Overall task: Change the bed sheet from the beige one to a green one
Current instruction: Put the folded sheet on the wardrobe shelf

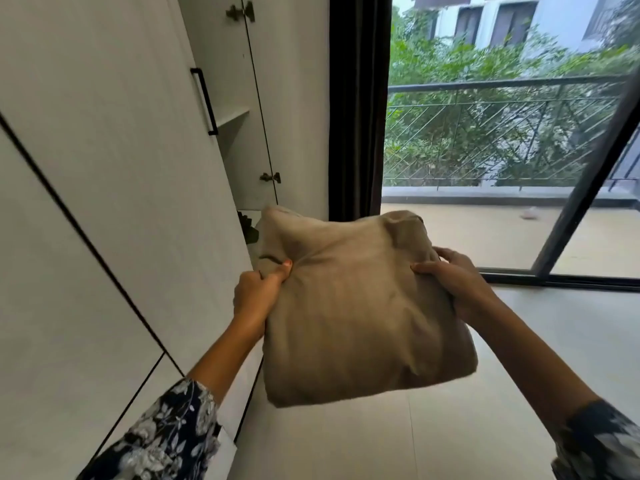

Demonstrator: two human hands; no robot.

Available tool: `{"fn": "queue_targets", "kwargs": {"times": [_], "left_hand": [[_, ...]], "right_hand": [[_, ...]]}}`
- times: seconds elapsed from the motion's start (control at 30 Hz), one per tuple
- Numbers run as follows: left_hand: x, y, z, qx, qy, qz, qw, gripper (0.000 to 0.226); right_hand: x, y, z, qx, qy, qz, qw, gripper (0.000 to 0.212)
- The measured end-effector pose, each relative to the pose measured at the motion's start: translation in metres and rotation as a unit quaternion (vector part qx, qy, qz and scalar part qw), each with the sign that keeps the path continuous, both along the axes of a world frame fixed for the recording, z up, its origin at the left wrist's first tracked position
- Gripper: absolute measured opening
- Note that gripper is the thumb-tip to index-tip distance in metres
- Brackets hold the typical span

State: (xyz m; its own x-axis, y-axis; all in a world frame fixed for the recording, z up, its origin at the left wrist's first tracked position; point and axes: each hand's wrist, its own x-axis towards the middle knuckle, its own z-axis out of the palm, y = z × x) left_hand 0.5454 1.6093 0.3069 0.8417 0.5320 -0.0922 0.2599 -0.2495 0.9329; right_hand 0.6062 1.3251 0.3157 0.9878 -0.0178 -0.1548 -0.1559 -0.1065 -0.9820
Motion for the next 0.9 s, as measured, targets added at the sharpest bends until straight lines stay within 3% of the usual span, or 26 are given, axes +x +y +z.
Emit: {"fn": "queue_targets", "kwargs": {"times": [0.5, 0.9], "left_hand": [[0.355, 0.073, 0.036, 0.017, -0.085, 0.104, 0.991, 0.046], [0.556, 0.16, 0.076, 0.019, -0.173, 0.247, 0.953, 0.046]], "right_hand": [[0.42, 0.099, 0.035, 0.014, -0.052, 0.082, 0.995, 0.051], [0.686, 0.249, 0.085, 0.039, -0.116, 0.206, 0.971, 0.048]]}}
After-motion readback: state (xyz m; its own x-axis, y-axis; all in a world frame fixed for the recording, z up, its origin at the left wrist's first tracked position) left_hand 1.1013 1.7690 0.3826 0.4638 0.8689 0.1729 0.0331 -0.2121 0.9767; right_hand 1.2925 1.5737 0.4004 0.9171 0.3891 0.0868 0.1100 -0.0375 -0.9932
